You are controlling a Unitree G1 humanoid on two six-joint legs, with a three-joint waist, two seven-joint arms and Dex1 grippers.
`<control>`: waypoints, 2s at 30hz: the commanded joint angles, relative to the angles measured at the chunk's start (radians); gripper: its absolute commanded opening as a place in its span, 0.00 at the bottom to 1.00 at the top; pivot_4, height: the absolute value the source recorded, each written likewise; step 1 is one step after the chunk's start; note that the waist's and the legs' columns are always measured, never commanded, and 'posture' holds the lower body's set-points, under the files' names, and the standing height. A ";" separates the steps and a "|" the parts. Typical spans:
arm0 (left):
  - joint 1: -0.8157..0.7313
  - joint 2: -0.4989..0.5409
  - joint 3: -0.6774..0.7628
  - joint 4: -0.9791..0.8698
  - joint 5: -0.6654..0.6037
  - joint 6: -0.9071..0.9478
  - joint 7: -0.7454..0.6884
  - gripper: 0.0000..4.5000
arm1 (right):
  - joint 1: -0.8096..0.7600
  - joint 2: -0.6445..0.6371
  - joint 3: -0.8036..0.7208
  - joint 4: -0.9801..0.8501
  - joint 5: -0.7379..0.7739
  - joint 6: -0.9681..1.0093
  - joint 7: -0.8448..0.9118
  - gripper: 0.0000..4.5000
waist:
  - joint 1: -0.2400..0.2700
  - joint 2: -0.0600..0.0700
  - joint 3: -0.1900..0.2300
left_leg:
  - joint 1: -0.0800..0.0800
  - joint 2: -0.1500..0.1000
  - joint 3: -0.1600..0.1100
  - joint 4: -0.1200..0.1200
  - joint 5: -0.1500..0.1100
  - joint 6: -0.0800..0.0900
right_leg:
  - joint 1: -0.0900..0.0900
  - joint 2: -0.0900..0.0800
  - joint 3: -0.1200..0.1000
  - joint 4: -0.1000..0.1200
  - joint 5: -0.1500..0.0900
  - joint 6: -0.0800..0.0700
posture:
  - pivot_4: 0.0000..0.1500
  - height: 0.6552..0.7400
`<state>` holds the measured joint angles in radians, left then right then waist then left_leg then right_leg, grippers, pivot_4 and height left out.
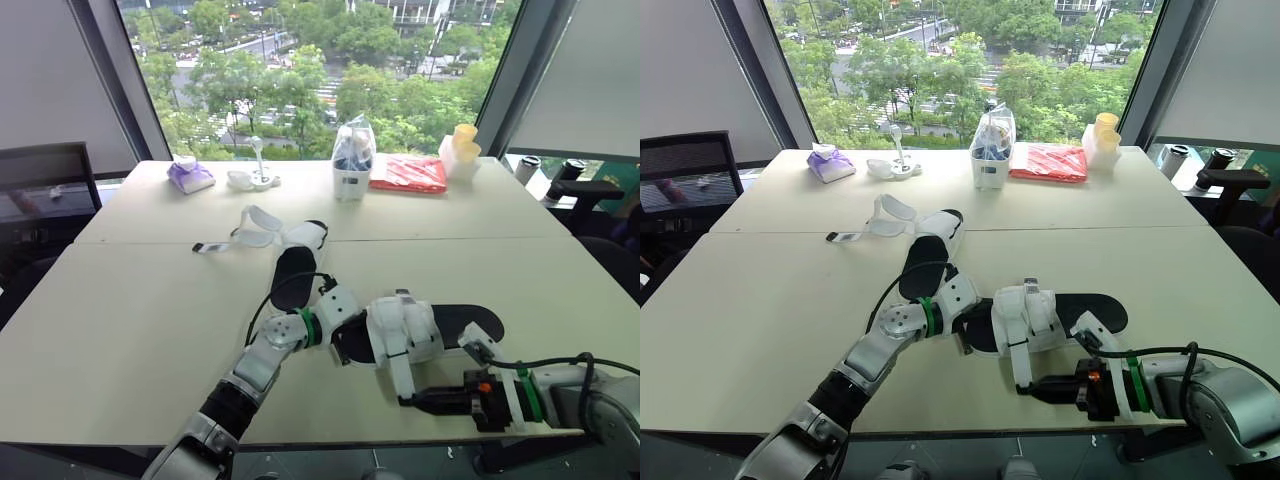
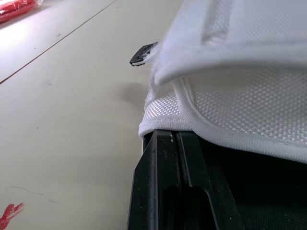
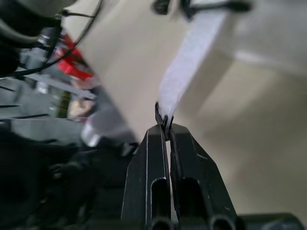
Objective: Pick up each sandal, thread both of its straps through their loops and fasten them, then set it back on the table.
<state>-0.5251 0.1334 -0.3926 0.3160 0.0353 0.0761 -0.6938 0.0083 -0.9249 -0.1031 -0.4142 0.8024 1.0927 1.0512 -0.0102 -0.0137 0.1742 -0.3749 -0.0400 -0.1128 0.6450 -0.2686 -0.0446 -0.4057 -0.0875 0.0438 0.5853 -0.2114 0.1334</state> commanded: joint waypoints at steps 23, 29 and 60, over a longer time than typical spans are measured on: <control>0.019 0.003 -0.028 0.073 0.036 0.019 -0.025 0.00 | -0.352 0.138 -0.161 0.178 0.426 0.153 -0.357 0.01 | 0.024 -0.001 0.000 | -0.002 0.000 0.000 -0.001 -0.001 0.001 | -0.001 0.000 -0.001 -0.002 0.000 -0.001 | 1.00 1.00; 0.038 0.009 -0.037 0.055 0.044 0.022 -0.022 0.00 | -0.347 0.175 -0.147 0.290 0.328 0.095 -0.376 0.01 | 0.022 0.000 0.000 | -0.001 0.000 0.000 -0.001 -0.001 0.001 | -0.001 0.000 0.000 -0.002 0.001 -0.001 | 1.00 1.00; 0.066 0.032 -0.039 0.006 0.049 0.054 -0.029 0.00 | -0.349 -0.318 0.122 0.209 -0.032 -0.151 0.394 0.65 | 0.016 0.004 0.000 | 0.001 0.001 0.000 -0.002 -0.001 0.001 | -0.001 0.001 -0.001 -0.001 0.000 -0.001 | 1.00 1.00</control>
<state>-0.4999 0.1517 -0.4014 0.2776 0.0542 0.0829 -0.7150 -0.3646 -1.2405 0.0278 -0.1744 0.7290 0.8943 1.4233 0.0057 -0.0095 0.1745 -0.3741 -0.0386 -0.1136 0.6429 -0.2698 -0.0439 -0.4063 -0.0864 0.0427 0.5842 -0.2115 0.1322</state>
